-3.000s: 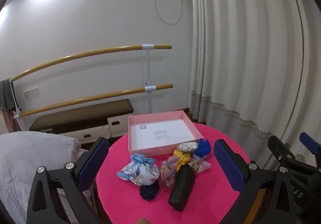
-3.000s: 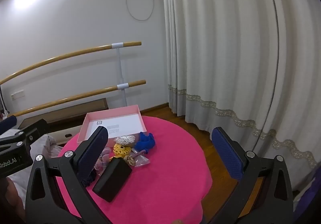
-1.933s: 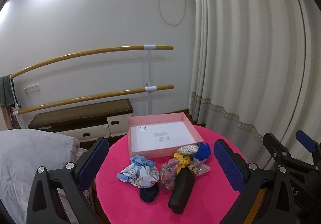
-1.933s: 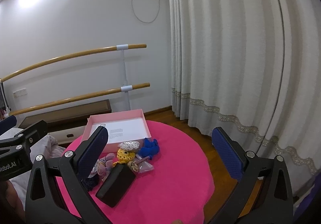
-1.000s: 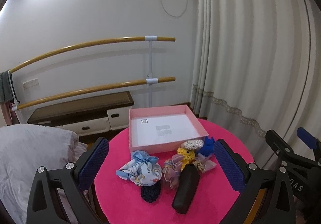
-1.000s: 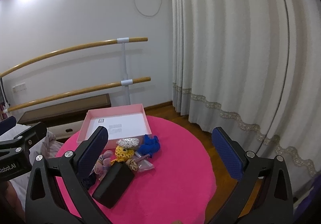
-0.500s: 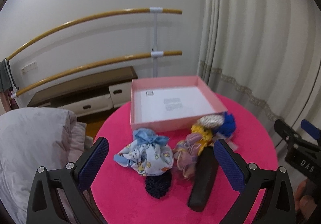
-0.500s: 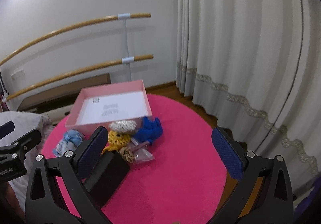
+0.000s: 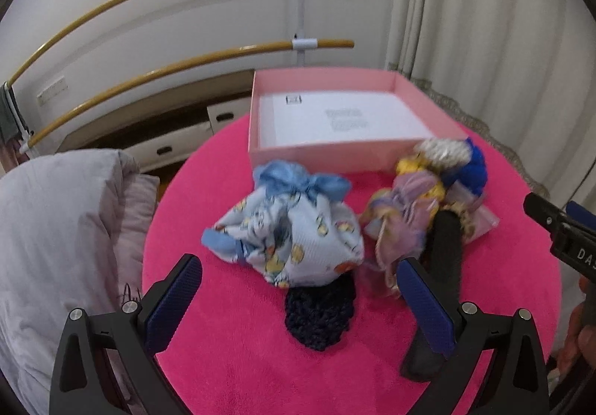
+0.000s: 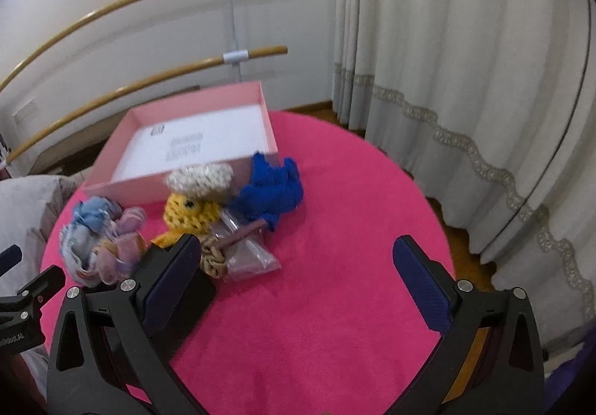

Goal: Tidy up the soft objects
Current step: 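Grasp the patterned pouch with the left tool while the right tool grasps the plastic bag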

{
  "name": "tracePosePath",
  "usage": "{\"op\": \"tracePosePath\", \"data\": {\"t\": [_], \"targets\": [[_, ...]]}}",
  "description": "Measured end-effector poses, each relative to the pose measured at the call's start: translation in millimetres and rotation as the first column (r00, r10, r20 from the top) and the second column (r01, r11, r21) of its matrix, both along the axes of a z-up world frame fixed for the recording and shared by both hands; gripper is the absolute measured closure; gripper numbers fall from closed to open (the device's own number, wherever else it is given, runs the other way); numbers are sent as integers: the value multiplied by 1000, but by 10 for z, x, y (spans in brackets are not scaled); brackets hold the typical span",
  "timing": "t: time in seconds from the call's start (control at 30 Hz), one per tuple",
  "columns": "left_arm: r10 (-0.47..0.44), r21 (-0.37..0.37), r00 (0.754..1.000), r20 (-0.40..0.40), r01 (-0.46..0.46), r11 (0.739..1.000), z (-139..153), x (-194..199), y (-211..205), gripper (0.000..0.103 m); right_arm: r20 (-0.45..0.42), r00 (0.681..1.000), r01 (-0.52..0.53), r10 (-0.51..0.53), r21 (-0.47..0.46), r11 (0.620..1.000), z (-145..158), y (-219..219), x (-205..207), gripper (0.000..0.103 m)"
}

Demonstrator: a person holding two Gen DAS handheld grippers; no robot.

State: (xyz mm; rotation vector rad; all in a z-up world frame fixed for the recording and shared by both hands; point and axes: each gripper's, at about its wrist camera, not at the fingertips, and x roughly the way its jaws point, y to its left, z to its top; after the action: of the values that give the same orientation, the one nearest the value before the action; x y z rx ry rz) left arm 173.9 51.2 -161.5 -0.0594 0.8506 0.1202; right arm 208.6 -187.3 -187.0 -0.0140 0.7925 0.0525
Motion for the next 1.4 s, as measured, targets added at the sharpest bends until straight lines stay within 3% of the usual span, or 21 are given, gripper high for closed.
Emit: {"op": "tracePosePath", "data": {"t": [0.17, 0.63, 0.77, 0.83, 0.97, 1.03, 1.2, 1.4], "targets": [[27, -6, 999, -25, -27, 1000, -252, 178, 66, 0, -49, 999, -17, 17, -7, 1000, -194, 40, 82, 0], [46, 19, 999, -22, -46, 999, -556, 723, 221, 0, -141, 988, -63, 60, -13, 998, -579, 193, 416, 6], [37, 19, 998, -47, -36, 999, -673, 905, 279, 0, -150, 983, -98, 105, 52, 994, -626, 207, 526, 7], [20, -4, 998, -61, -20, 1000, -744, 984, 303, 3, -164, 979, -115, 123, 60, 992, -670, 227, 583, 13], [-4, -43, 998, -69, 1, 999, -827, 1080, 351, 13, -175, 970, -155, 169, 91, 984, -734, 241, 612, 45], [-11, -53, 998, -68, 7, 999, -833, 1097, 372, 15, -175, 965, -174, 194, 124, 977, -733, 233, 599, 54], [-14, -57, 997, -74, 10, 998, -823, 1096, 401, 17, -183, 964, -152, 195, 225, 962, -712, 58, 556, 52], [-31, -46, 998, -62, 28, 999, -818, 1010, 304, 25, -172, 962, -191, 212, 135, 972, -715, 155, 571, 55]]}}
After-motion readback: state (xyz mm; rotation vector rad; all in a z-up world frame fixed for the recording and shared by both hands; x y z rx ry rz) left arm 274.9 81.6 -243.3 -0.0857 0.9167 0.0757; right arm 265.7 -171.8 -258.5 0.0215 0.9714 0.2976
